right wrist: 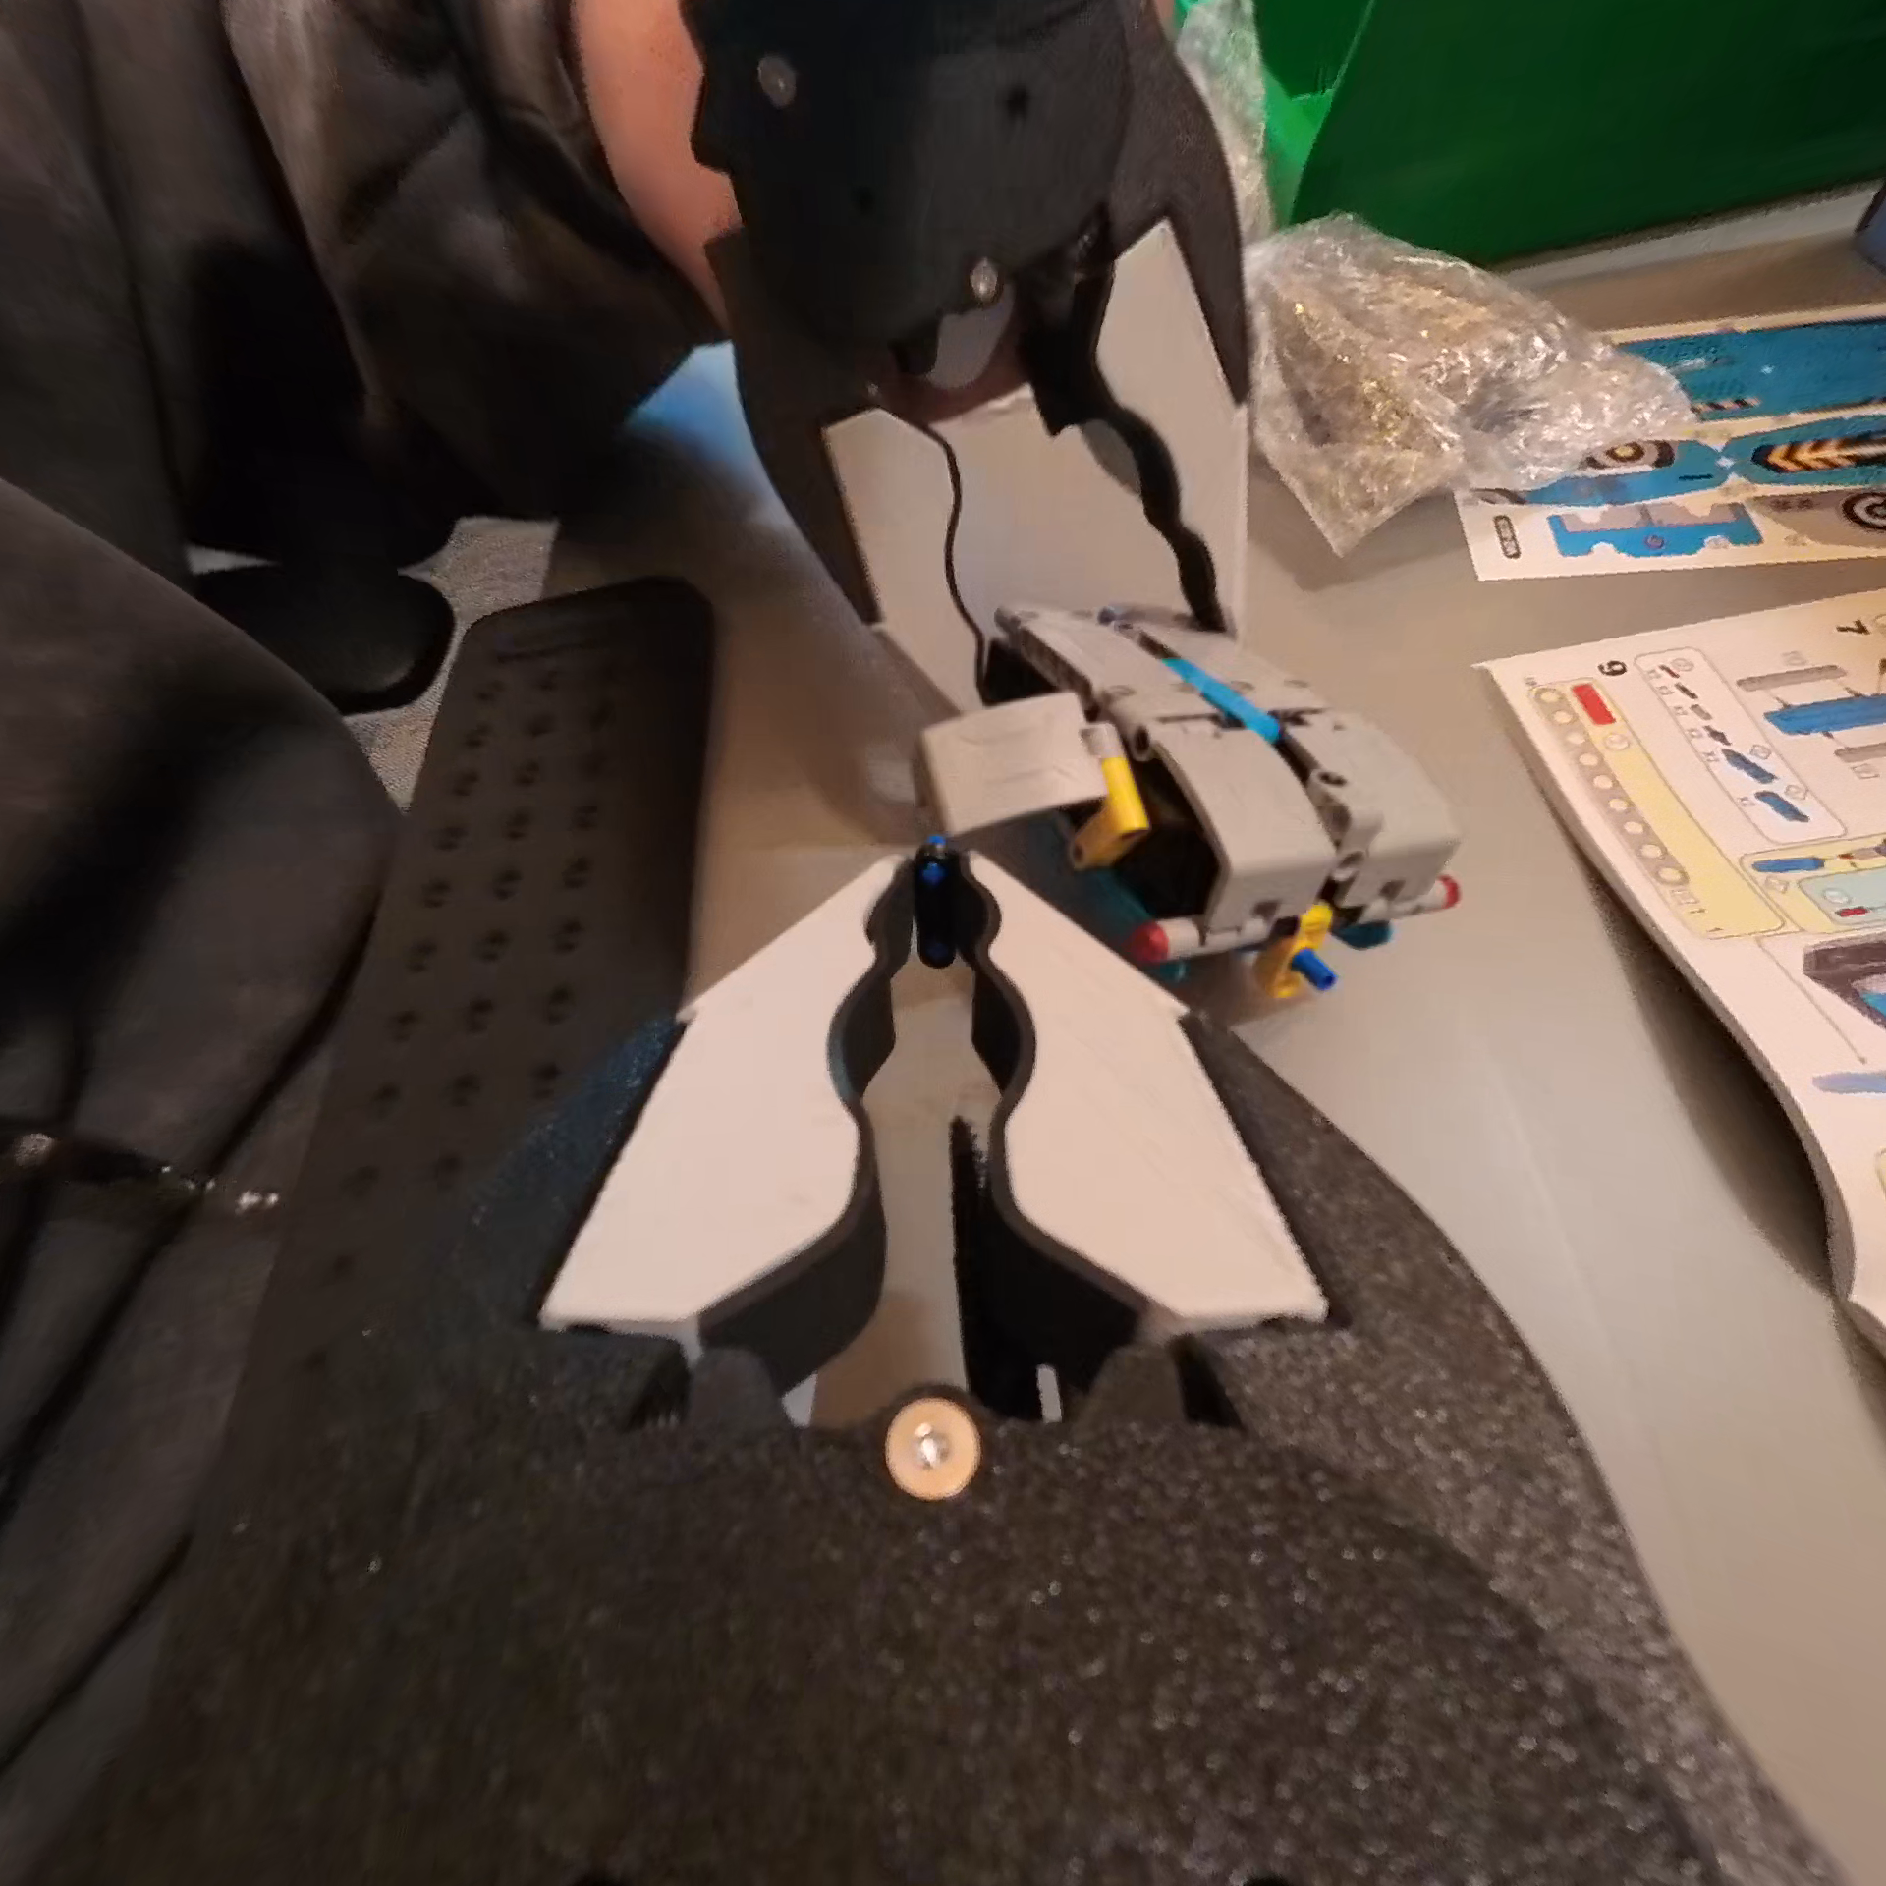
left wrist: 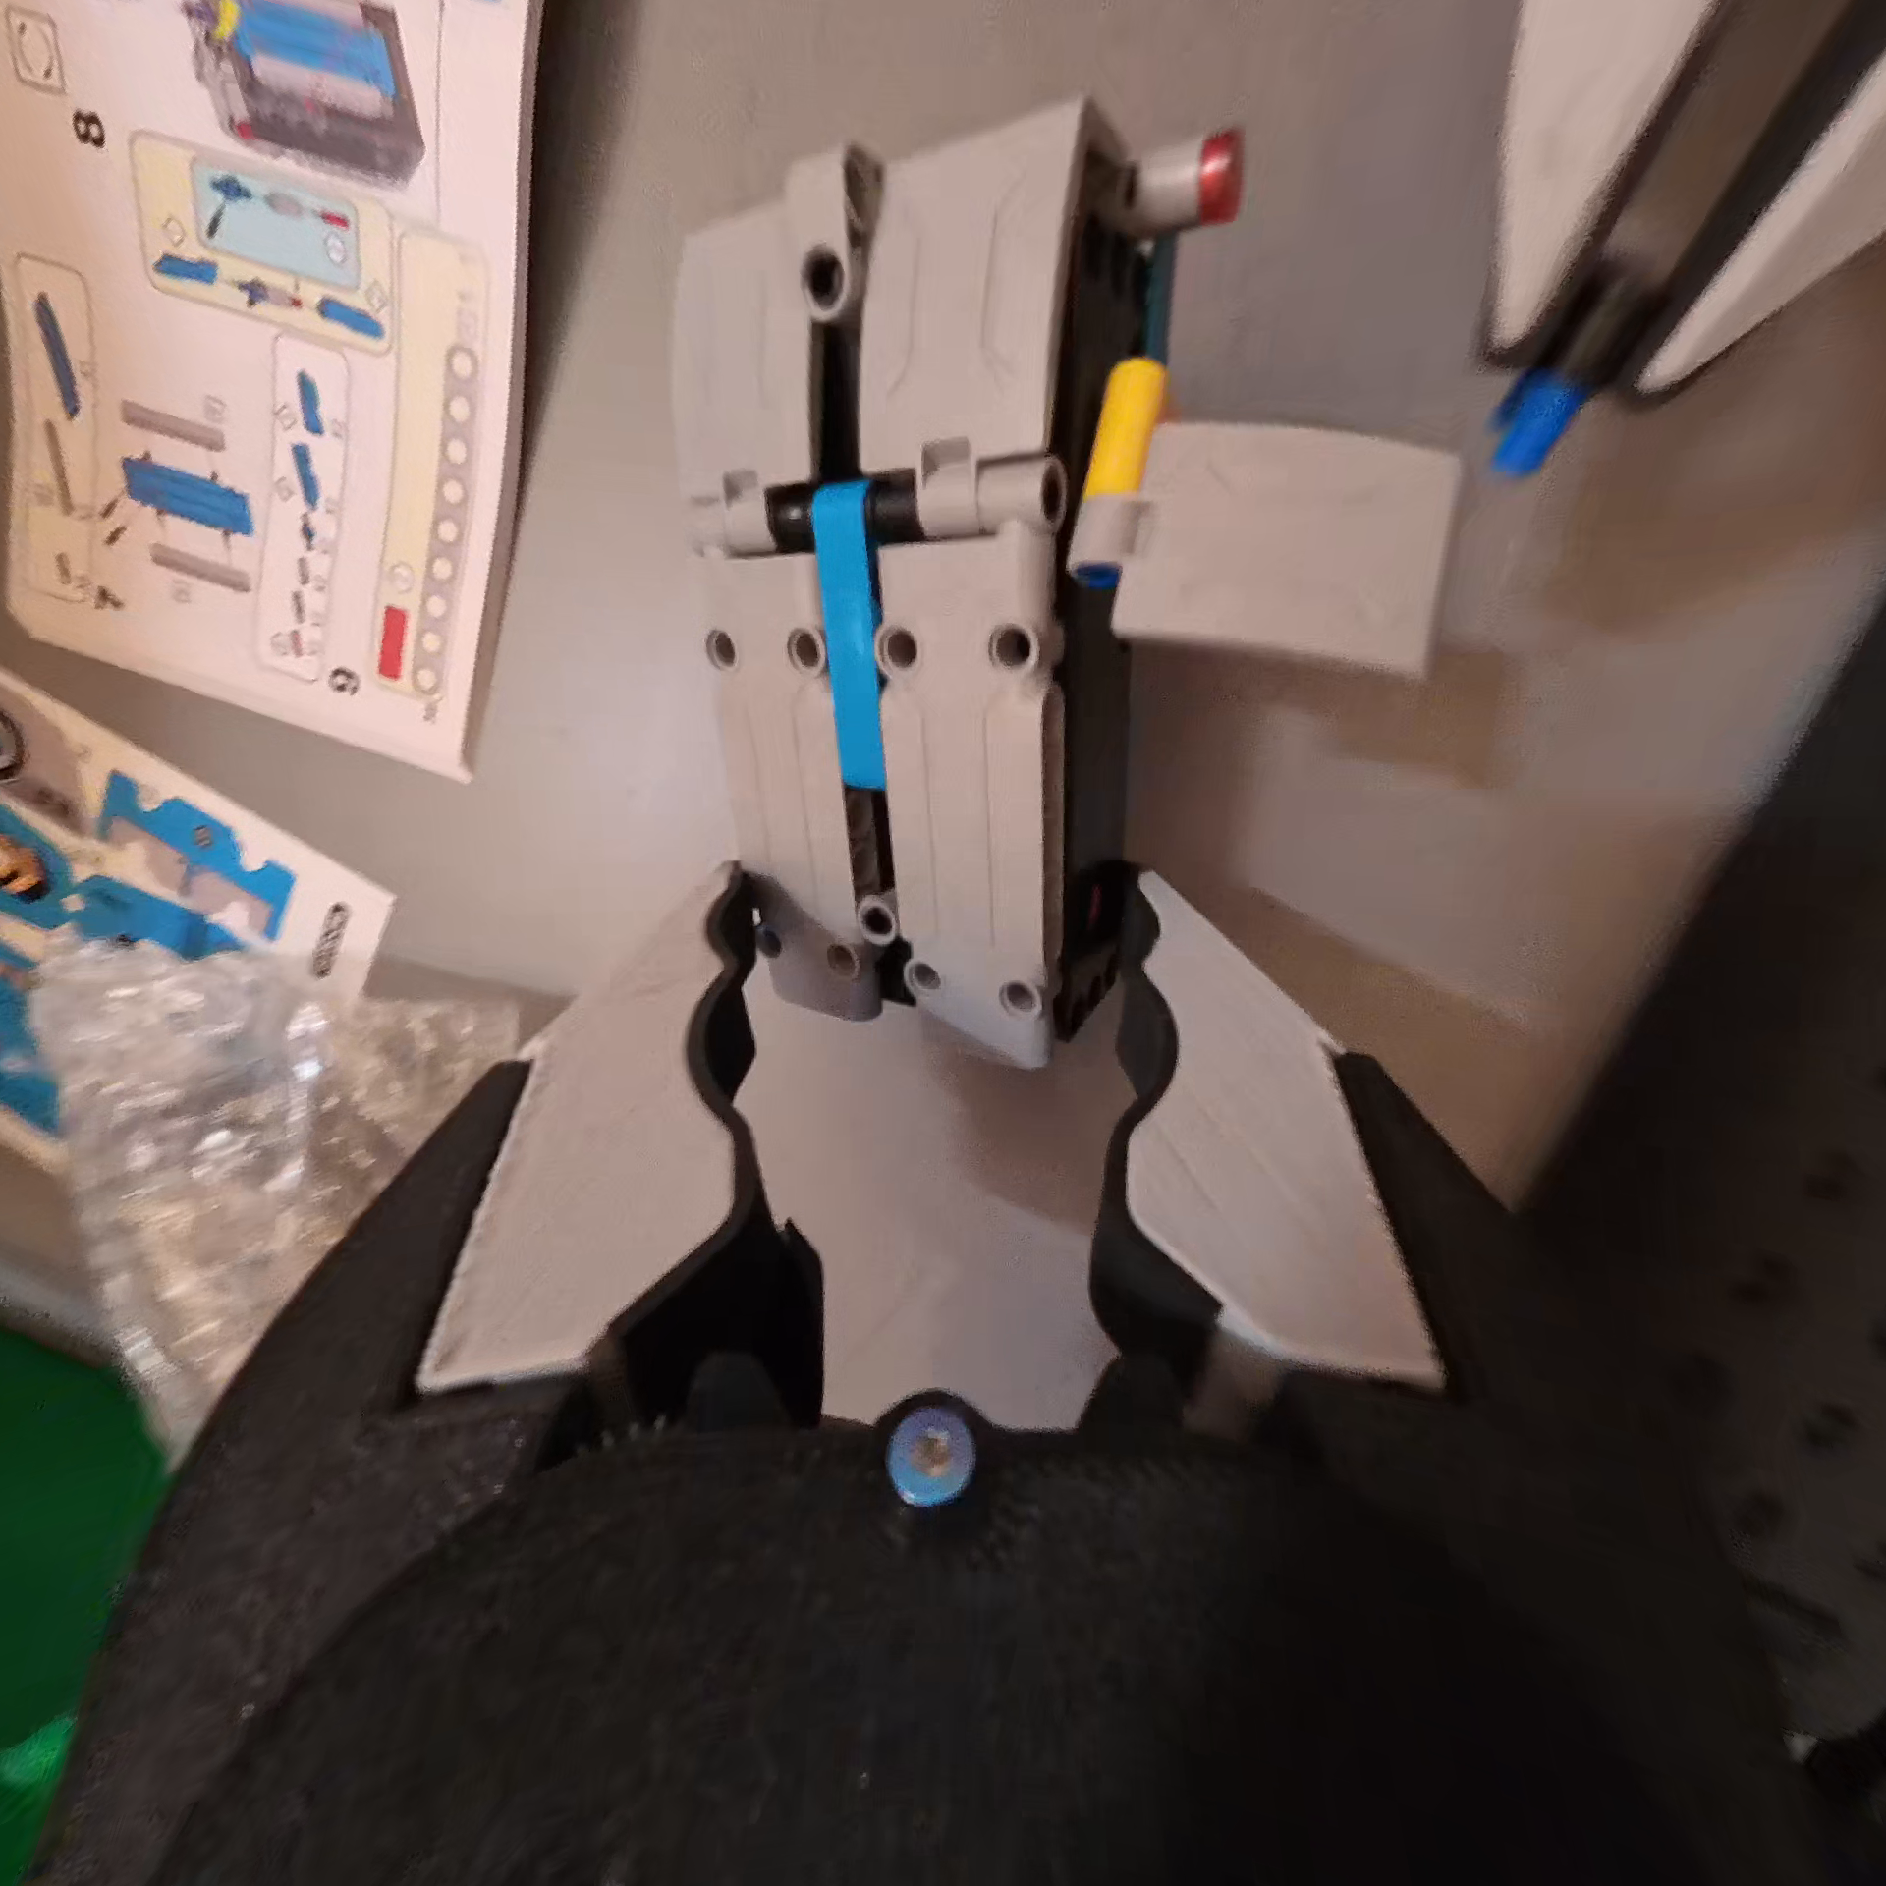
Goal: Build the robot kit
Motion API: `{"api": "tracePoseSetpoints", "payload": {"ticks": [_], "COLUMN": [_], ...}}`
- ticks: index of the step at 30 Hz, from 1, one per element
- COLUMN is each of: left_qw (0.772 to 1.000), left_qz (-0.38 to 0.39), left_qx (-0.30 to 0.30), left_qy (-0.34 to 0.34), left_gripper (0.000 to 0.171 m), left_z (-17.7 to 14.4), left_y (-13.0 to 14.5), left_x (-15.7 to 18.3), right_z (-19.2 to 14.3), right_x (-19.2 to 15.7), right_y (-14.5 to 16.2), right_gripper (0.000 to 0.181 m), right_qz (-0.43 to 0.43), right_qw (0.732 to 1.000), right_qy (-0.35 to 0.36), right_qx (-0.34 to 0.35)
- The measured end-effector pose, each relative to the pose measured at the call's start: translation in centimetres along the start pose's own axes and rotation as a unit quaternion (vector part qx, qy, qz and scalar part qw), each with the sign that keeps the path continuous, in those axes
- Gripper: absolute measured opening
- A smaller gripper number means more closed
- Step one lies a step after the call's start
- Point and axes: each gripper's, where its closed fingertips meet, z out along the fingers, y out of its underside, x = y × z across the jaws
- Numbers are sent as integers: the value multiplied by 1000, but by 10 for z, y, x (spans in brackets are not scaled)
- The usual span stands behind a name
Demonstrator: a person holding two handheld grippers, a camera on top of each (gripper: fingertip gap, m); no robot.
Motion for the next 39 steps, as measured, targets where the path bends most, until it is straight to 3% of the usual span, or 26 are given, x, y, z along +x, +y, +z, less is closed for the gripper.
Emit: {"api": "tracePoseSetpoints", "payload": {"ticks": [3, 7, 10, 13, 16, 21, 26, 31, 35, 36, 39], "left_qw": [998, 992, 986, 981, 982, 984, 983, 984, 981, 982, 984], "left_qz": [34, 86, 111, 118, 90, 79, 78, 43, -24, -39, -72], "left_qx": [-50, -73, -64, -37, -10, 8, 12, 52, 137, 149, 153], "left_qy": [-29, -58, -105, -146, -164, -160, -164, -164, -132, -110, -51], "left_gripper": [70, 71, 70, 71, 71, 71, 71, 75, 64, 54, 49], "left_z": [-5, 0, 7, 7, 5, 5, 5, -10, -36, -35, -20], "left_y": [1, -1, -2, -5, -3, -2, -3, 1, -6, -9, -16], "left_x": [-10, -15, -19, -19, -19, -19, -19, -13, 22, 35, 59], "right_z": [-7, -9, -12, -12, -2, 12, 26, 0, 7, 13, 26], "right_x": [-3, 16, 22, 35, 31, 46, 47, 50, 48, 47, 48], "right_y": [6, 25, 23, 14, 10, 6, 14, -5, 5, 6, 5], "right_gripper": [7, 7, 7, 7, 7, 7, 7, 7, 7, 7, 7], "right_qz": [8, 9, 12, -14, -61, -110, -107, -80, -84, -99, -119], "right_qw": [1000, 1000, 999, 996, 991, 979, 982, 985, 986, 984, 981], "right_qy": [-21, 15, 30, 89, 119, 173, 147, 155, 144, 144, 147], "right_qx": [11, -25, -13, 7, -5, -20, -49, 1, -12, -22, -48]}}
